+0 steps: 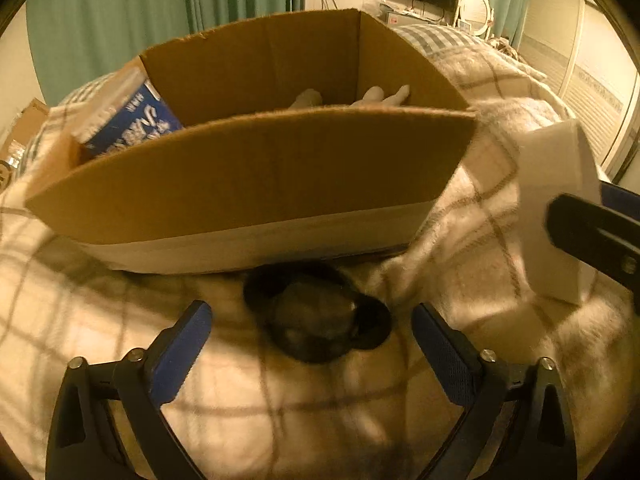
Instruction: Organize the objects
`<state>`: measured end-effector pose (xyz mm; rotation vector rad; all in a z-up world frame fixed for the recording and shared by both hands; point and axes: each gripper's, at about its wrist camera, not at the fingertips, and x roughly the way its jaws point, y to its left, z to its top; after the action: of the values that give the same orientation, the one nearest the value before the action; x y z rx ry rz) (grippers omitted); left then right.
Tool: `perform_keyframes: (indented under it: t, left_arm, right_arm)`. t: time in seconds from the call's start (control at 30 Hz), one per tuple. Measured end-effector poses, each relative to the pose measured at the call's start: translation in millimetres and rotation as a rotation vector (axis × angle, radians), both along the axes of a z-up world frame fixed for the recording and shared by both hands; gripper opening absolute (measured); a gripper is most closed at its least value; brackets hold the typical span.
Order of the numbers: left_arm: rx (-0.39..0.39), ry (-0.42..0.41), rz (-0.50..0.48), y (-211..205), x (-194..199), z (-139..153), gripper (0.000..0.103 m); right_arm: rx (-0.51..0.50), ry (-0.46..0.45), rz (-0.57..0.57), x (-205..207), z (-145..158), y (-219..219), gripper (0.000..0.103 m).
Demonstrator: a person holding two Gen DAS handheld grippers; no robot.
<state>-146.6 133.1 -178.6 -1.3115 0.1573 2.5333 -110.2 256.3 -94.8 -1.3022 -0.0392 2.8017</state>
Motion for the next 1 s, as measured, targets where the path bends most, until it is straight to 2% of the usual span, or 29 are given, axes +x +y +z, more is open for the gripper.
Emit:
perform_keyframes:
  t: [0.03, 0.07, 0.1, 0.23, 0.43, 0.63, 0.8, 1.0]
  left_arm:
    - [0.004, -0.020, -0.001, -0.3, -3.1, -3.7, 0.085]
    - [0.011, -0.051, -0.004, -1.6, -6.1, -9.3, 0.077]
    - [0.022, -0.062, -0.009, -2.9, -6.6, -11.1, 0.074]
    - [0.041, -0.043, -0.010, -8.9, 0.1, -4.7, 0.074]
    - [0.009, 0.006, 0.013, -26.6, 25.6, 19.9, 0.074]
    - [0.019, 0.123, 0.067, -58.6, 57.2, 65.2, 0.074]
    - [0.072, 0.197, 0.092, -75.3, 77.3, 108.3, 0.074]
    - [0.111, 0.256, 0.087, -81.7, 74.5, 143.9, 0.073]
  right_arm:
    - [-0.001, 0.000, -0.001, 0.0, -0.1, 0.1, 0.078]
    - [0.001, 0.001, -0.002, 0.1, 0.0, -0.5, 0.078]
    - [0.004, 0.001, -0.002, 0.2, 0.1, -1.1, 0.078]
    - [0.013, 0.006, -0.004, 1.8, -0.7, -2.4, 0.078]
    - [0.015, 0.038, -0.002, 12.8, 9.0, -6.4, 0.078]
    - [0.022, 0.085, 0.016, 34.0, 27.3, -21.4, 0.078]
    - [0.026, 0.134, 0.032, 56.0, 48.0, -33.4, 0.078]
    - [-0.002, 0.195, 0.084, 67.9, 79.4, -43.4, 0.078]
